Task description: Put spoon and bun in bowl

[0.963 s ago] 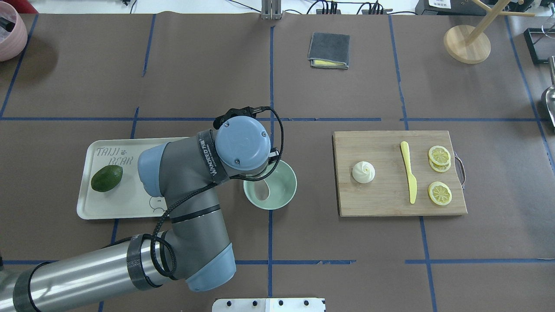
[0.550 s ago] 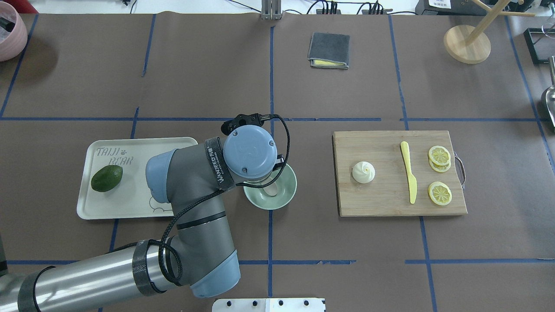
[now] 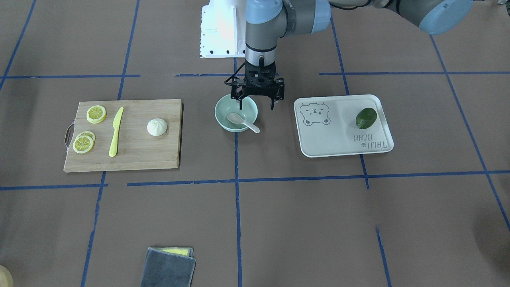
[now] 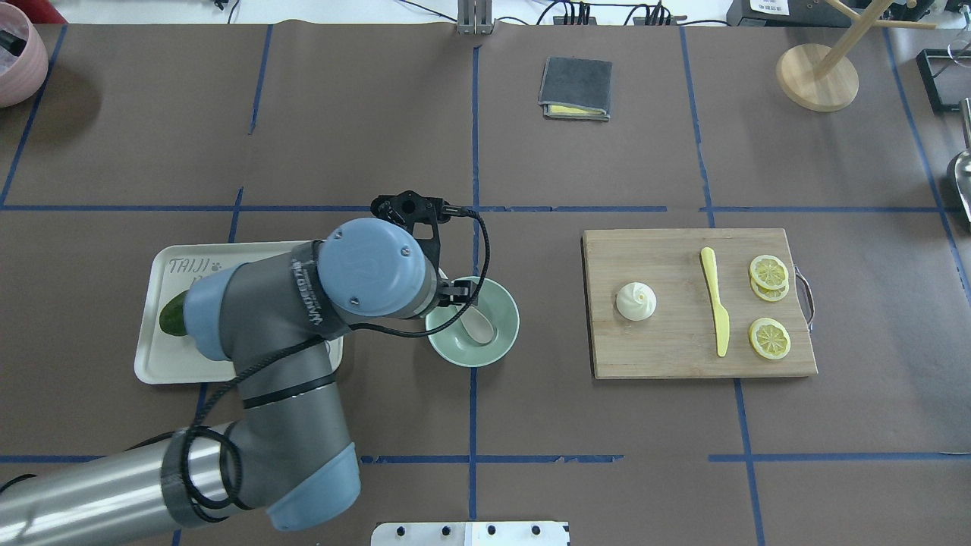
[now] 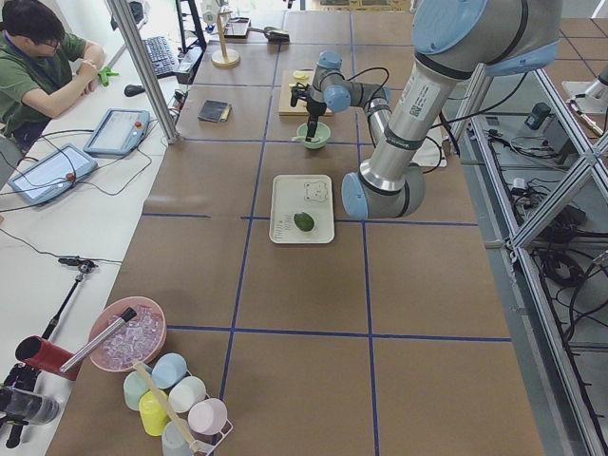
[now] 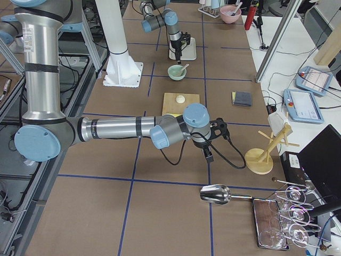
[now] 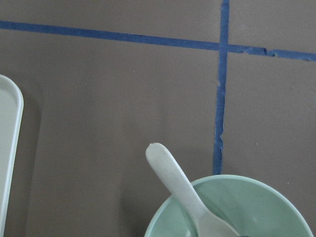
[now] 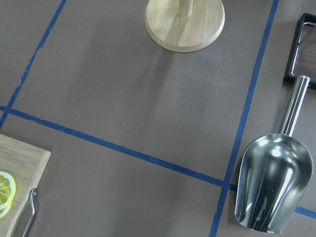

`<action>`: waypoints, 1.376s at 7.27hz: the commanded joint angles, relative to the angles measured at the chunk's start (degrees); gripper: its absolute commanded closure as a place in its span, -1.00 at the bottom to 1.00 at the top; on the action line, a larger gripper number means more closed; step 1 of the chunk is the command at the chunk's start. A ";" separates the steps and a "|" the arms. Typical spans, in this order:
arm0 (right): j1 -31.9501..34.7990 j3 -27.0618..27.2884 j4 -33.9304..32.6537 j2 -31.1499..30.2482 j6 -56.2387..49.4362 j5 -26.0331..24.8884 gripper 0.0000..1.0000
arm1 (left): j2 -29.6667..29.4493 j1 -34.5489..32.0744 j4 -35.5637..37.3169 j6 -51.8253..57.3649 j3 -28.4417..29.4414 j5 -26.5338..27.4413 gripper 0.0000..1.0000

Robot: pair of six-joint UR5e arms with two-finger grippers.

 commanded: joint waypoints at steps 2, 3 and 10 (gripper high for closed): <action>-6.31 3.37 0.14 1.95 10.73 -0.24 -1.00 | 10.25 -12.51 -0.61 22.72 -9.11 -6.87 -1.00; -8.16 4.68 0.14 1.95 11.65 -0.33 -1.00 | 13.33 -18.91 -0.79 23.72 -9.03 -11.61 -1.00; -27.31 9.96 -0.74 15.20 36.40 -8.66 -1.00 | 32.86 -55.25 0.88 62.22 4.57 -36.44 -1.00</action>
